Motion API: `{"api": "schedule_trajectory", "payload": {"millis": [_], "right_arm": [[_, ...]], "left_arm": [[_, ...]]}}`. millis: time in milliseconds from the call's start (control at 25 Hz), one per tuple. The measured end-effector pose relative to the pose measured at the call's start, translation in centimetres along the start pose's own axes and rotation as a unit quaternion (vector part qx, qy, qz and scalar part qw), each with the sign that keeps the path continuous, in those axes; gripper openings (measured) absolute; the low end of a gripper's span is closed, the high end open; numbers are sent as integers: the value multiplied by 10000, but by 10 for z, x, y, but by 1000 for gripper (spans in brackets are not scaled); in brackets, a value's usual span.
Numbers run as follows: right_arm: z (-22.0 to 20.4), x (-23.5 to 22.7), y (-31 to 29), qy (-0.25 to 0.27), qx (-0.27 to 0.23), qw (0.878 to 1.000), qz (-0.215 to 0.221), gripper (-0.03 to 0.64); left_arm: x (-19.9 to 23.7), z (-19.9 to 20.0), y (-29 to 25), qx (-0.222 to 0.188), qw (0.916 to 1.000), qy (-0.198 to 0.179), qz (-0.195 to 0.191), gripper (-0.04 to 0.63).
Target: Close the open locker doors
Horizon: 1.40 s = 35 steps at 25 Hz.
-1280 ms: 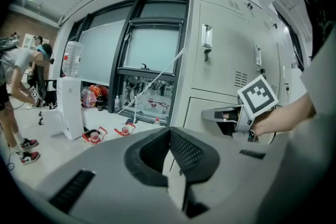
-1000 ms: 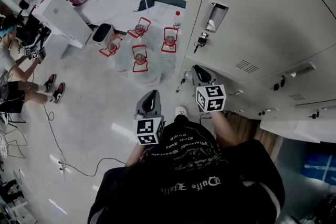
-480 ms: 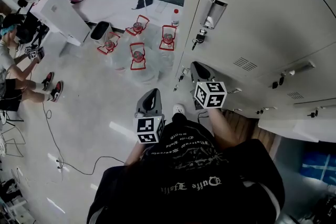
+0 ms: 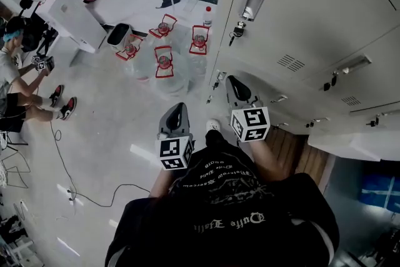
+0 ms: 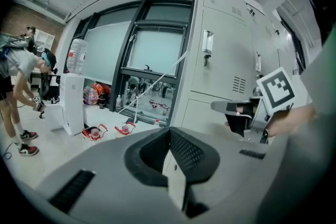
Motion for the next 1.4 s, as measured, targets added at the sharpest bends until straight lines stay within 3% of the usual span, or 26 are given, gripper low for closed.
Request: {"api": "schedule_trajectory", "payload": {"millis": [600,1400], "right_arm": [[-25,57,99,152,-481,9985,-203,9],[-44,84,138,328,-439,9982,-243,5]], "left_arm": [[2,13,81,-594,9981,-46,185,8],[-16,3,126,-716,9972,-192,74,8]]}}
Point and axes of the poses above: the fingertips, and each gripper's own axes: y backward along the fingers, x to its left, z out of its top, the point moved 6 cm from there along y, backward along the fingers, and after that the axes turned 14 degrees about -y, right-handed, at the moved point
